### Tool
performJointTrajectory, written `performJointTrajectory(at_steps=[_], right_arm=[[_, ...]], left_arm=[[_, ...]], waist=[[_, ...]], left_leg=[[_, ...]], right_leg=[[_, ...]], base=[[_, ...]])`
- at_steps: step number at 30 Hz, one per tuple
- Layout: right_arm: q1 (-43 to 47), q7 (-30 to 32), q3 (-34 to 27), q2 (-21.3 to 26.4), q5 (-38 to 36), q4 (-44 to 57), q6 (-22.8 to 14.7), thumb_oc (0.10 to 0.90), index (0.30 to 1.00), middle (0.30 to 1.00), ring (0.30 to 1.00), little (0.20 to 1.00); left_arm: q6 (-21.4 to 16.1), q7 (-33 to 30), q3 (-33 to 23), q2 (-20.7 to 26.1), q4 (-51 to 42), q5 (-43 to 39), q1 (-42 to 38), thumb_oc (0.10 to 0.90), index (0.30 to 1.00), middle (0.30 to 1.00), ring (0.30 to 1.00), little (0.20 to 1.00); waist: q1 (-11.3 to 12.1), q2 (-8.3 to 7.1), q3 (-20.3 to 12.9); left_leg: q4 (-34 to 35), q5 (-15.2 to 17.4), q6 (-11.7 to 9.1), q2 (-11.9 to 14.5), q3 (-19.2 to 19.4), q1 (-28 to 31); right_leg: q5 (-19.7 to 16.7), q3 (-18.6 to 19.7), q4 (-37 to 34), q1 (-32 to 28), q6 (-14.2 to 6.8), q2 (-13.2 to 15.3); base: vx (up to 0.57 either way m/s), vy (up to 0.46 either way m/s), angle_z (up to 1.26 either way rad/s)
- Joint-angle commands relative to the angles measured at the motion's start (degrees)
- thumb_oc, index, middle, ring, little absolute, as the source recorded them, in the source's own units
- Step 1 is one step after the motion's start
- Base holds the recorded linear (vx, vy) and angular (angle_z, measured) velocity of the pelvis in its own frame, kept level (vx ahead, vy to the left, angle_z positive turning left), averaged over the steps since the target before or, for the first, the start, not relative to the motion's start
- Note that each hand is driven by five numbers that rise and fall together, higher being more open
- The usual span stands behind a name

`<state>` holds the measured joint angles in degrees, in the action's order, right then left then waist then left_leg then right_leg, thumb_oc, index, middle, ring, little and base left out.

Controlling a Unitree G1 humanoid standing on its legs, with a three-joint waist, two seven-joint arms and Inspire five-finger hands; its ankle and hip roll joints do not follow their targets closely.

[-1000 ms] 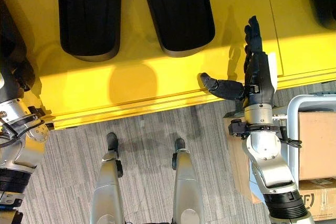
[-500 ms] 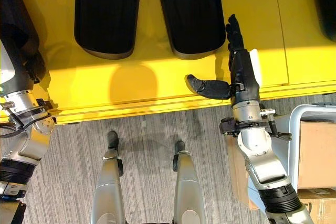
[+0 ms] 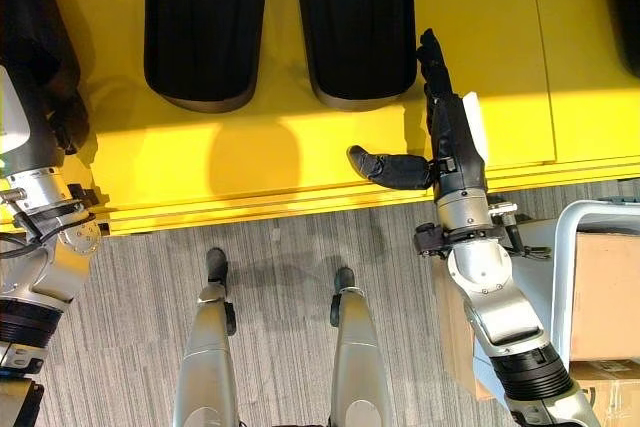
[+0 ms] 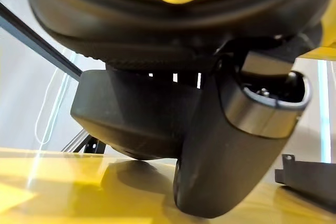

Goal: Move parts from the plastic box to the shelf.

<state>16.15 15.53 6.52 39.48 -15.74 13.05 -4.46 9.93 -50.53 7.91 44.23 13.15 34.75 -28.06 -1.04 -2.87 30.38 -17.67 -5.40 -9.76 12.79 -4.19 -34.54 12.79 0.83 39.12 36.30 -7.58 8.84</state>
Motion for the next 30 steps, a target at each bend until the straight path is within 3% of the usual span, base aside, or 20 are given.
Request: performJointTrajectory(at_steps=[1,30], right_arm=[[4.1,1.5,-2.9,0.7,1.2,2.1,-6.3,0.9,1.0,1.0,1.0,1.0],[1.5,5.3,-4.3,0.6,2.1,2.6,-8.1,0.9,1.0,1.0,1.0,1.0]], left_arm=[[-1.0,-0.3,2.8,3.2,-0.6,4.9,-2.9,0.4,0.3,0.3,0.3,0.3],[-3.0,3.9,7.4,1.4,-2.5,9.1,2.2,0.4,0.3,0.3,0.3,0.3]], waist=[[-1.7,-1.77,-4.8],[-1.0,-1.97,-4.1]], left_leg=[[-2.1,5.2,3.4,-3.3,4.6,1.2],[-2.7,5.9,4.0,-3.5,4.2,1.1]], right_leg=[[-0.7,-3.7,-4.3,-3.1,4.3,-2.5],[-1.2,-4.2,-5.1,-3.8,4.1,-2.2]], base=[[0.0,0.0,0.0],[0.0,0.0,0.0]])
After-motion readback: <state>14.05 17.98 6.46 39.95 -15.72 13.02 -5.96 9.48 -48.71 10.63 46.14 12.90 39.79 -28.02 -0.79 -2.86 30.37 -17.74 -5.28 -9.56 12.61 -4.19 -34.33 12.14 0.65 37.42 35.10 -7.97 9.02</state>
